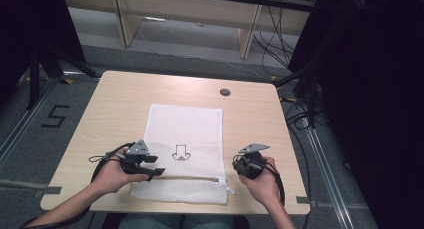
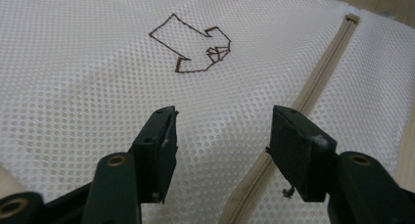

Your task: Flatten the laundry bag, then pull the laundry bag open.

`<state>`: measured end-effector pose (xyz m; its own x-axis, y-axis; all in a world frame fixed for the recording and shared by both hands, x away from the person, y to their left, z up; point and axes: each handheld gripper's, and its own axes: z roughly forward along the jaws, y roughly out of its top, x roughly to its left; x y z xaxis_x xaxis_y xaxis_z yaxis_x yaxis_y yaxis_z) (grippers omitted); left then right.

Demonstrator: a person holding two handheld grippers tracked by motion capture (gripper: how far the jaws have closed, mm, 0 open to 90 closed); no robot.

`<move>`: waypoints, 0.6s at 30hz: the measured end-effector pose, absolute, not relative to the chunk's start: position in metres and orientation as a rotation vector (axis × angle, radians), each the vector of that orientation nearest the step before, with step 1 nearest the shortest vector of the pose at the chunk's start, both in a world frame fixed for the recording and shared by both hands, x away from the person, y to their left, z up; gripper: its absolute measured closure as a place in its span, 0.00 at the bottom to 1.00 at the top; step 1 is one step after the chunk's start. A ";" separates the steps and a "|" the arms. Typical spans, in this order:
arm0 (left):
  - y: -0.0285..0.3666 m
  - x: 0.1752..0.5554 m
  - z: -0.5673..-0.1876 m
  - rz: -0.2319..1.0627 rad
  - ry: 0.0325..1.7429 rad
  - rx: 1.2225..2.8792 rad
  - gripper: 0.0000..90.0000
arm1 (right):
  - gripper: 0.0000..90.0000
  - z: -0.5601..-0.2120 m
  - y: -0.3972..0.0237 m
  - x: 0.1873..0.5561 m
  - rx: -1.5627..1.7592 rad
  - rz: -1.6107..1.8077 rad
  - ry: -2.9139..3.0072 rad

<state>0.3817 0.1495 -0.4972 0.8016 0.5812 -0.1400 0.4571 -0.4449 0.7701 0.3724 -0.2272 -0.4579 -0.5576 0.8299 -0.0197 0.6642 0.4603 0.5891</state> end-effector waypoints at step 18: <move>0.139 0.376 -0.491 0.235 0.606 2.143 0.75 | 1.00 -0.461 -0.217 0.368 1.161 0.715 2.525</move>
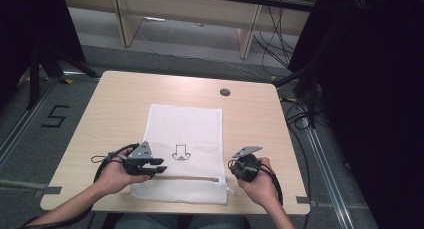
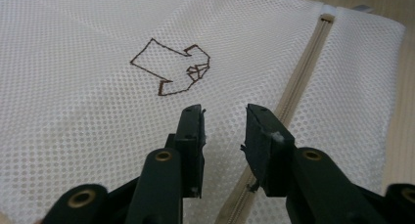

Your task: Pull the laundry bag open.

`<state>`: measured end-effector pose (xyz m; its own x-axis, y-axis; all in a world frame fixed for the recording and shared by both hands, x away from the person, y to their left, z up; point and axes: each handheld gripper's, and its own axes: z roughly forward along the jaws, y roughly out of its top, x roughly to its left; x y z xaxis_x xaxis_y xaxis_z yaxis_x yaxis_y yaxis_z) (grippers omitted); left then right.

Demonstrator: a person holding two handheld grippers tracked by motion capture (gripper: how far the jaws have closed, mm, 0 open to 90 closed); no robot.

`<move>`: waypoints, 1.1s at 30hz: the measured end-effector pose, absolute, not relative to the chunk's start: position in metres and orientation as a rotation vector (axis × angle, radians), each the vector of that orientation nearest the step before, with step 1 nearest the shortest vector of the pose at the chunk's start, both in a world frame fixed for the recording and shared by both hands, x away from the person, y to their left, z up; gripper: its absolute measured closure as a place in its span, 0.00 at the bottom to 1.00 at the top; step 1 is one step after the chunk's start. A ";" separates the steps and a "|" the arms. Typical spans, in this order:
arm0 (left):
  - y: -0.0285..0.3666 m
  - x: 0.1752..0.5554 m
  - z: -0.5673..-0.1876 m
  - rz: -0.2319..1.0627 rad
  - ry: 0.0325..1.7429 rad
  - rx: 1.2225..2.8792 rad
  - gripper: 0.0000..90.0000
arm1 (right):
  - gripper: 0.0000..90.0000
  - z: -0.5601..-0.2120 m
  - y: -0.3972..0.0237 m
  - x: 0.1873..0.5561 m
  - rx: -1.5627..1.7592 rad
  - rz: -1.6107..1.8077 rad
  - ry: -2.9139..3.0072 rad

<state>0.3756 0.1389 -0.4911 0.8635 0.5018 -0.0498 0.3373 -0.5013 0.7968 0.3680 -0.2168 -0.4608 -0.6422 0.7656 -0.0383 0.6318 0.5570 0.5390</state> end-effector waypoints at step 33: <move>0.038 0.378 -0.484 0.082 0.352 2.229 0.74 | 1.00 -0.483 -0.190 0.368 1.295 0.692 2.682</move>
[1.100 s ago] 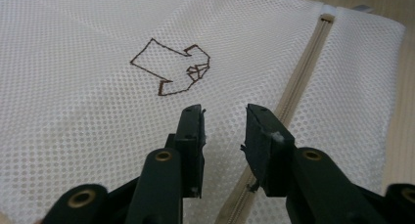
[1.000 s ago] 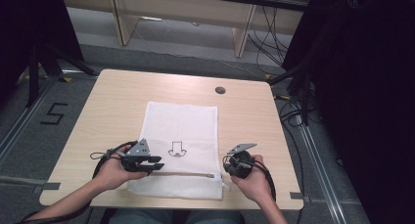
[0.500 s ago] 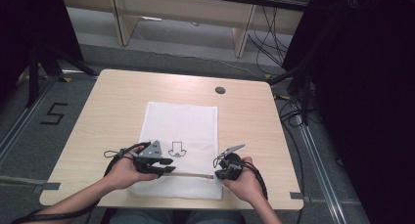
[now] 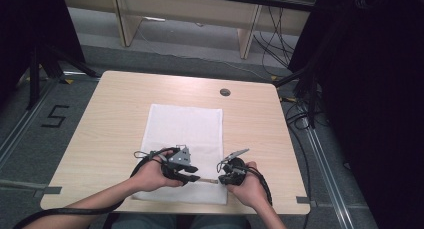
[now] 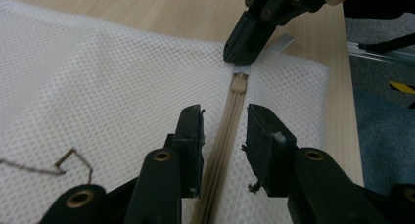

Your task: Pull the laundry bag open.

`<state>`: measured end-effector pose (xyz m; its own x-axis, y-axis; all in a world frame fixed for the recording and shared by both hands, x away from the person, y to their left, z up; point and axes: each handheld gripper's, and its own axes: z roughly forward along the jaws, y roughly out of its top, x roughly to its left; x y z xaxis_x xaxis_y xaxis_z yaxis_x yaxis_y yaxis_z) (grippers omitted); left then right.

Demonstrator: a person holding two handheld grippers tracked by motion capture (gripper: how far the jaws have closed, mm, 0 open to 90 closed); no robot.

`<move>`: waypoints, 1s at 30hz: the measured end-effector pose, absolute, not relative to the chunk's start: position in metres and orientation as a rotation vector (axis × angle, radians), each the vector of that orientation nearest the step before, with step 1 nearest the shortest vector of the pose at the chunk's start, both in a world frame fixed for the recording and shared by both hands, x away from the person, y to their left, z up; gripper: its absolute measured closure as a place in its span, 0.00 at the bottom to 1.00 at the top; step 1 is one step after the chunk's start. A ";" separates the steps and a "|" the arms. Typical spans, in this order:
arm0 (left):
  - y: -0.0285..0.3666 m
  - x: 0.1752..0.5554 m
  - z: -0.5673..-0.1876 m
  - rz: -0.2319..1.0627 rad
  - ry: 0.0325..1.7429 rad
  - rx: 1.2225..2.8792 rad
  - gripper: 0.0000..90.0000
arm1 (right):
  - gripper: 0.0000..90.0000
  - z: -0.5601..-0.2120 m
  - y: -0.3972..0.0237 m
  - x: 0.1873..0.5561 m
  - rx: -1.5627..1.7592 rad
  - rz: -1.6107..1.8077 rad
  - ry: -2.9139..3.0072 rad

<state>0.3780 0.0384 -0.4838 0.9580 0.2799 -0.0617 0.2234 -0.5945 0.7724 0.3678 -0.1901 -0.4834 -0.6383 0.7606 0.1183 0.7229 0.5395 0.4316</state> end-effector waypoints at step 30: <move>-0.015 0.383 -0.504 0.078 0.231 2.340 0.78 | 1.00 -0.484 -0.191 0.367 1.298 0.699 2.674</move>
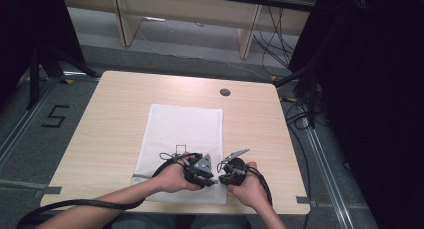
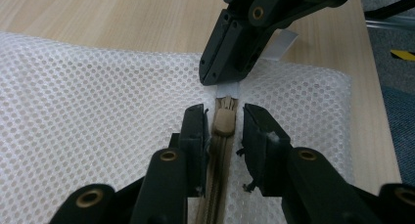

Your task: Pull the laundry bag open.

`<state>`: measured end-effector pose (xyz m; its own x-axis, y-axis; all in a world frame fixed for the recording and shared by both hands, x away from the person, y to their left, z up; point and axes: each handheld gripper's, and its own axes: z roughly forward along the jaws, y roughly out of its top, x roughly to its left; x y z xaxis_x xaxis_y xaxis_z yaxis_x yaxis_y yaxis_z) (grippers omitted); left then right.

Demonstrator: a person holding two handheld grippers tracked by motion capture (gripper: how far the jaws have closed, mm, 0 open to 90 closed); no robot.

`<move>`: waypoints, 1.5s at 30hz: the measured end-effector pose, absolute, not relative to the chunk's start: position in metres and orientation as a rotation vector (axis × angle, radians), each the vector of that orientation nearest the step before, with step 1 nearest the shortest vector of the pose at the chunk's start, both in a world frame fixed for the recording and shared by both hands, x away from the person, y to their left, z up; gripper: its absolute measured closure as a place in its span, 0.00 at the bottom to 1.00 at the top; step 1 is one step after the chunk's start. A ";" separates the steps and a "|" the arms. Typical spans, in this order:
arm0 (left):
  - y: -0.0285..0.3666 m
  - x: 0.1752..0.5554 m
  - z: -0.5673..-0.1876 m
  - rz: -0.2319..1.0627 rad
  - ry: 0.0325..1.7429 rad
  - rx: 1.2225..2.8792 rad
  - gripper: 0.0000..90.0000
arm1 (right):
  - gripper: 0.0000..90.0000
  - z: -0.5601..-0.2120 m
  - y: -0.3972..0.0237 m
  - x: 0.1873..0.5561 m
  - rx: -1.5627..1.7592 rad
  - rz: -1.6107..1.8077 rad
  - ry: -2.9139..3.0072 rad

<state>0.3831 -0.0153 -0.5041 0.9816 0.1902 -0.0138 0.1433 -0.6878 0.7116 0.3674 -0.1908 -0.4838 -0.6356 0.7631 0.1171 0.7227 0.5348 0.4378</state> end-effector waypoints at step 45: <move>-0.026 0.373 -0.498 0.183 0.134 2.405 0.91 | 1.00 -0.483 -0.189 0.364 1.285 0.661 2.671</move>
<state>0.3733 -0.0259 -0.4984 0.9846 0.1469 0.0947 0.0466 -0.7426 0.6681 0.3644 -0.1888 -0.4830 -0.6372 0.7652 0.0919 0.7197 0.5481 0.4262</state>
